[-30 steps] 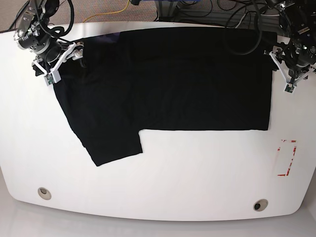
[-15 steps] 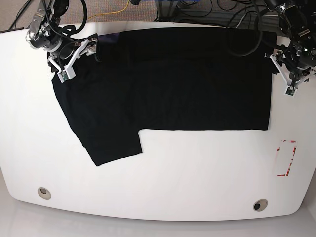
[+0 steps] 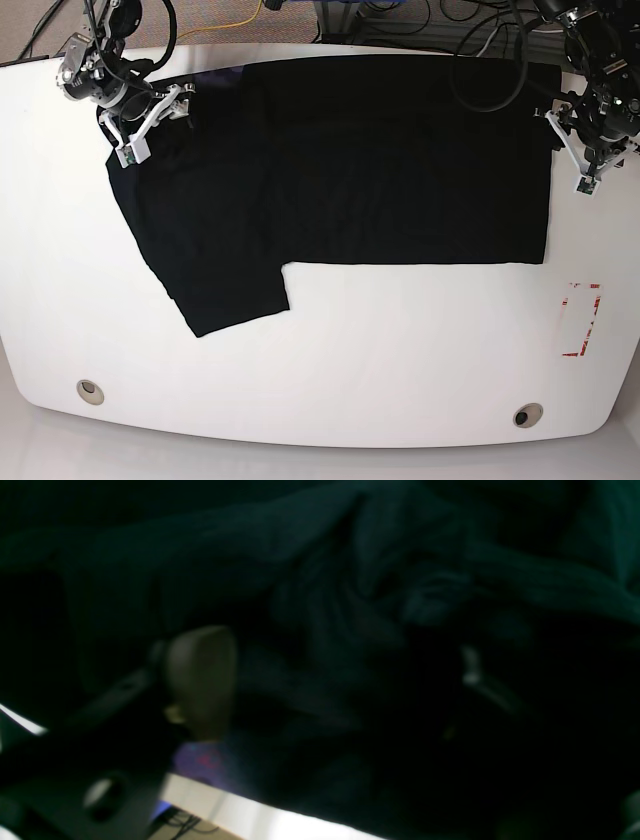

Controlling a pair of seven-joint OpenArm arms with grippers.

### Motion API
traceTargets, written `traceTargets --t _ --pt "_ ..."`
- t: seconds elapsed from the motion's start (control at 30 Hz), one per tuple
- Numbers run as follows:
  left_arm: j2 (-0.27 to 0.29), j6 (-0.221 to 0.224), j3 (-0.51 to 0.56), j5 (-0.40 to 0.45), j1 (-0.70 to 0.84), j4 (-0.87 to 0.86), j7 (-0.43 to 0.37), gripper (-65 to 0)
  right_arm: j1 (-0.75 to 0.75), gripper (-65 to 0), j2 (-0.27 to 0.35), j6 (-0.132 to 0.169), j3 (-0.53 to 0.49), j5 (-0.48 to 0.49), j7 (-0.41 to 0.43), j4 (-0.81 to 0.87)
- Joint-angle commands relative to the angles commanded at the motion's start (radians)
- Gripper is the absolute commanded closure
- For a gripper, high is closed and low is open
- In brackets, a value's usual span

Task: Layout the t-shirt on the table in an organized manner, then fold the t-shirt properly
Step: 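Open the right gripper and shift it along the shirt edge, then regrasp the shirt edge with the right gripper and drag it inward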

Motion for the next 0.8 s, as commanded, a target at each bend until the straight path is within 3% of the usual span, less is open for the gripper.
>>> traceTargets --t 0.3,0.8 --pt "0.002 0.0 0.0 0.0 0.0 0.0 0.0 -34.3 -0.003 -11.3 -0.006 0.0 0.0 0.0 0.0 0.037" --pt "0.003 0.0 0.0 0.0 0.0 0.0 0.0 -34.3 -0.028 -8.7 -0.008 0.0 0.0 0.002 -0.074 0.199"
